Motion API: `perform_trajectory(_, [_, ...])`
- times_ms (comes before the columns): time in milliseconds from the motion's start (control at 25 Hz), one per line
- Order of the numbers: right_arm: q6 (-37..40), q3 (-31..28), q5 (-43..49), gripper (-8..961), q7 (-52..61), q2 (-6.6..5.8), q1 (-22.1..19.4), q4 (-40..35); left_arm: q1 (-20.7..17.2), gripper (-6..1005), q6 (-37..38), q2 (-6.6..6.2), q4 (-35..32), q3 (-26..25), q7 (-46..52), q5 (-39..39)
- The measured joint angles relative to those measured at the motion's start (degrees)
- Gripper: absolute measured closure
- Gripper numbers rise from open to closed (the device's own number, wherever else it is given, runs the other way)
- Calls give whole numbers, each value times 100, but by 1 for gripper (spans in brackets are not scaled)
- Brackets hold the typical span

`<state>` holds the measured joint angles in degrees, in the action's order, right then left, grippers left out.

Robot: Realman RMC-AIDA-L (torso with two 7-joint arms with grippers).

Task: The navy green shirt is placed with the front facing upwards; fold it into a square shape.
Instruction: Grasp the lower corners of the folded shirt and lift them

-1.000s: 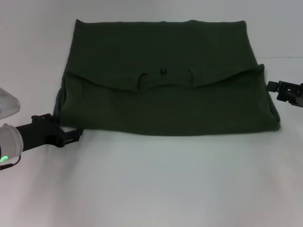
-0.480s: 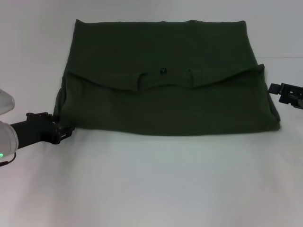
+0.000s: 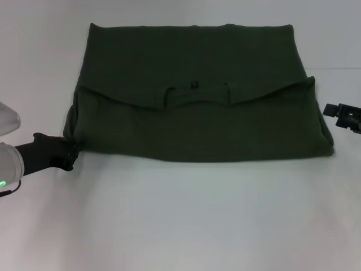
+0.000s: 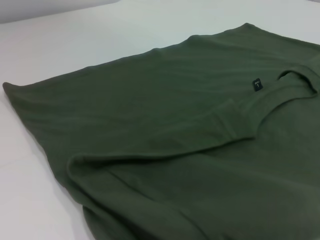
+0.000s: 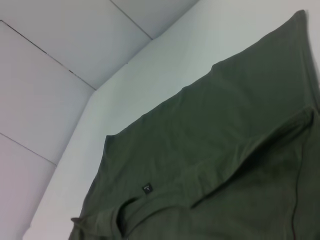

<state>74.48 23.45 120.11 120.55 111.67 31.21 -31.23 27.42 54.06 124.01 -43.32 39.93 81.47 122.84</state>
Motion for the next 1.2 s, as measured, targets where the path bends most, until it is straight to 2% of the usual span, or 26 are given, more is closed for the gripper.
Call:
perform_trajectory(360, [-13,370,443,336,255,-207,19,-48,-87,971,439,-7,-345,-32,222,21])
perform_trajectory(520, [-110,419,580,344,279,-233,80,-52,-141,971,677,-5,-488,-56,299,14])
perform_trajectory(640, [-384,577,708,350,277,-176,141,-28,-151,970,715,-4,-481,-57,304,17])
perform_trajectory(920, [-1270,1014,788,365,227,93,265,-29,-178,970,722,9,-458,-55,348,20])
perform_trajectory(1200, [-1439,1247,794,379,216,153,338,15,-173,971,726,9,-444,-55,366,-3])
